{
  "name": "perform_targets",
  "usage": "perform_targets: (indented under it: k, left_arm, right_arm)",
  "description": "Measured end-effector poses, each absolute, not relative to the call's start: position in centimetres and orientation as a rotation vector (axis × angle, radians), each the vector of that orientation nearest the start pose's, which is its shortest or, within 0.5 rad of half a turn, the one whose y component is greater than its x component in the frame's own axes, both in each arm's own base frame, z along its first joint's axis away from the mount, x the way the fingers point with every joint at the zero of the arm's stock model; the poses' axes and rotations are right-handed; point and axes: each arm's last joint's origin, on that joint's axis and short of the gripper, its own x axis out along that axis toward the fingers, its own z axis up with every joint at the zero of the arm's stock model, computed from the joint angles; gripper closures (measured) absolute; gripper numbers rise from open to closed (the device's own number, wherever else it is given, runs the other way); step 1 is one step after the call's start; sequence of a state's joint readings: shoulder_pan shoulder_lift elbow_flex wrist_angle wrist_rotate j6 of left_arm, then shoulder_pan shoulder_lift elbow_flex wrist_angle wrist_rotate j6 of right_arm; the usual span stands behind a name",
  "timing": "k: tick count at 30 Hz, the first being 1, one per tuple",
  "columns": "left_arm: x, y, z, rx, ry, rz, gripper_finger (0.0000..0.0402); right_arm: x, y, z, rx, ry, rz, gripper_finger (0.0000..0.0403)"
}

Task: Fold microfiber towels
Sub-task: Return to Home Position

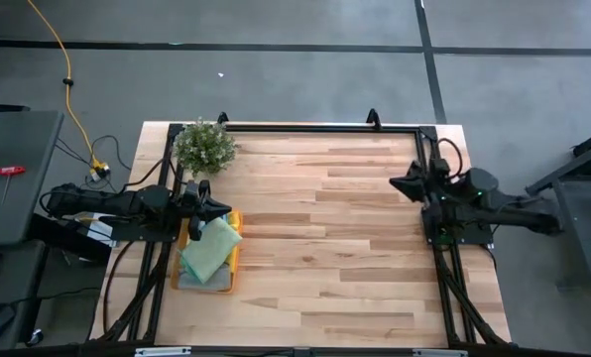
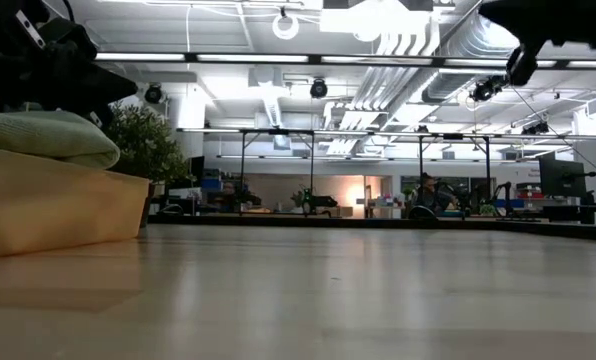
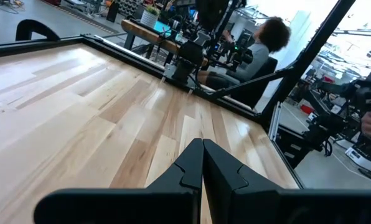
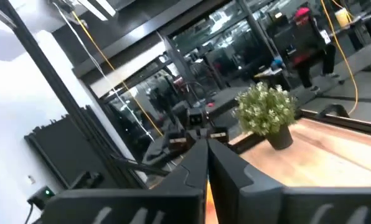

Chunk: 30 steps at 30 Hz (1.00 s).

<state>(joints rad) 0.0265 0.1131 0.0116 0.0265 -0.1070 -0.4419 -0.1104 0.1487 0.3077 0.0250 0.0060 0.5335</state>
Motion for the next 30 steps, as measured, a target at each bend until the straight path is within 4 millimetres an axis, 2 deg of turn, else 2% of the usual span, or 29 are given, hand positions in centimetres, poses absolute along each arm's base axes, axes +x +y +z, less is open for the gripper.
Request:
perform_targets:
  k: [7,14,23,30]
  left_arm:
    - [10.4,0.6,16.1,-0.438,0.044,0.148,0.0401]
    - [10.4,0.6,16.1,-0.438,0.044,0.149,0.0401]
    - [10.4,0.6,16.1,-0.438,0.043,0.15,0.0401]
    - [10.4,0.6,16.1,-0.438,0.043,0.15,0.0401]
  right_arm:
    - [9.3,-1.0,21.8,0.506,-0.224,-0.056,0.04]
    - [9.4,-1.4,18.6,0.462,-0.259,-0.183,0.0402]
    - [9.7,-1.5,16.9,0.328,-0.067,-0.237,0.0402]
    - [10.0,-1.3,16.4,0.254,0.018,-0.166,0.0403]
